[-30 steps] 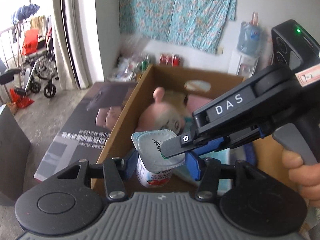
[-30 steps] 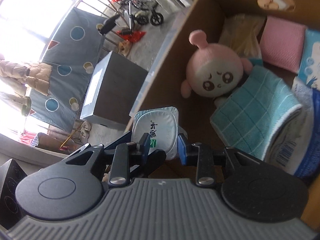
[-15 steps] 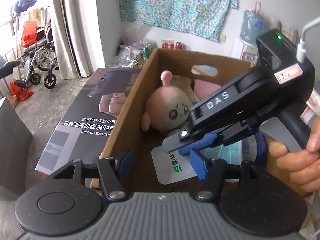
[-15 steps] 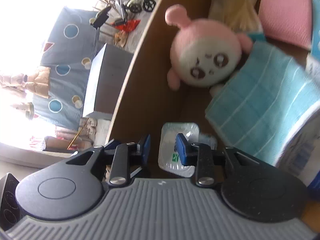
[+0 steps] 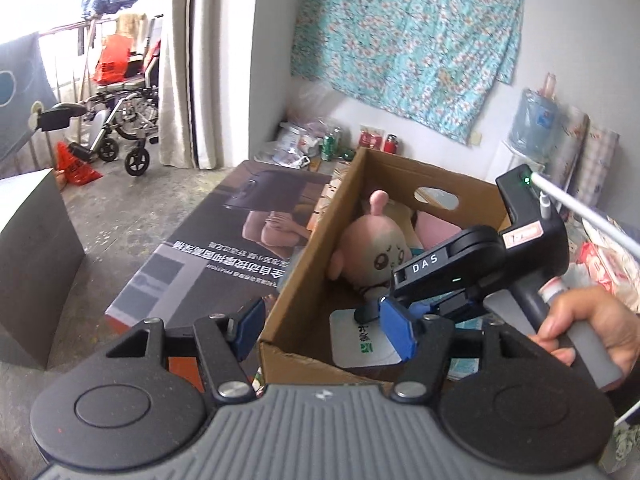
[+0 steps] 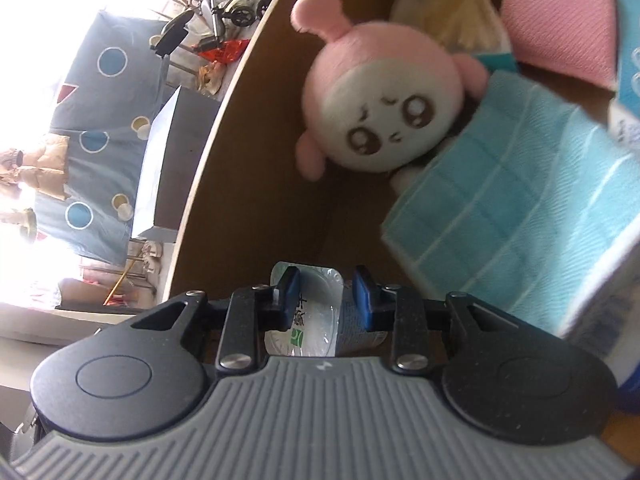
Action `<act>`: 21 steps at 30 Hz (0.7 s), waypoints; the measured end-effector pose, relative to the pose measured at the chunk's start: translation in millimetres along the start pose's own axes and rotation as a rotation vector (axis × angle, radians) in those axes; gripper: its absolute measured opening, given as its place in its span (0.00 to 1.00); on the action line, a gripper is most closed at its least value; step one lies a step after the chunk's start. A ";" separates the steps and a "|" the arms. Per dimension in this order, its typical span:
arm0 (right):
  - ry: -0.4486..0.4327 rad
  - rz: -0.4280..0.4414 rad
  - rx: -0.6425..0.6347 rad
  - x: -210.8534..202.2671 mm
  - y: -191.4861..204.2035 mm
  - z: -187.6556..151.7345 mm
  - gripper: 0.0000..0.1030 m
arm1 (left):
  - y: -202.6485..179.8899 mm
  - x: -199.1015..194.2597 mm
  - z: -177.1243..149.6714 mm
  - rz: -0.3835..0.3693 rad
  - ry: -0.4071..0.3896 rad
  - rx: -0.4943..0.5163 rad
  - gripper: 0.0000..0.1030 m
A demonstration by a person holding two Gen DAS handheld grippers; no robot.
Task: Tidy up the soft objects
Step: 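Lower the yogurt cup into the box and open the right gripper, then move the right gripper to the orange-striped cloth and grasp it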
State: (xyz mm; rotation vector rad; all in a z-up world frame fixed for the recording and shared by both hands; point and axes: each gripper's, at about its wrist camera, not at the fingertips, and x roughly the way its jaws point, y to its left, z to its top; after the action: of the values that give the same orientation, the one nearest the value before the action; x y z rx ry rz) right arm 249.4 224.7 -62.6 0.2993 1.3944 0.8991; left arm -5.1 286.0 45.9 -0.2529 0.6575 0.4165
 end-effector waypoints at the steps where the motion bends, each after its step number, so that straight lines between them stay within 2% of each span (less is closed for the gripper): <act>1: 0.000 0.006 0.001 2.3 2.8 -1.2 0.27 | 0.6 -1.7 -0.6 0.000 -0.002 -0.004 0.63; 6: 0.000 0.047 0.029 9.6 2.0 -5.2 0.29 | -2.0 -7.0 -5.8 -0.009 -0.011 -0.021 0.63; 9: -0.053 0.030 0.021 -10.2 2.8 -8.0 0.31 | -4.8 -12.4 -10.3 -0.031 -0.026 -0.032 0.65; 10: -0.087 0.028 0.009 -22.2 4.8 -10.5 0.33 | -6.3 -14.9 -12.4 -0.041 -0.035 -0.033 0.66; 12: -0.163 0.050 -0.013 -51.6 8.3 -18.9 0.42 | -10.6 -22.1 -15.6 -0.063 -0.056 -0.036 0.68; 14: -0.240 0.078 -0.051 -86.0 13.0 -33.6 0.45 | -16.2 -29.3 -18.5 -0.095 -0.075 -0.039 0.70; 18: -0.391 0.107 -0.131 -157.8 11.2 -75.4 0.54 | -35.3 -46.1 -28.3 -0.168 -0.116 -0.037 0.75; 21: -0.454 0.096 -0.166 -202.1 -1.3 -108.6 0.58 | -55.7 -55.6 -36.1 -0.212 -0.123 -0.003 0.76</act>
State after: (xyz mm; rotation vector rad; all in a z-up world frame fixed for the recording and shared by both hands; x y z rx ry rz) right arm 165.3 49.4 59.3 0.4173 0.8881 0.9494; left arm -39.1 207.4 59.0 -0.2942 0.5037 0.2275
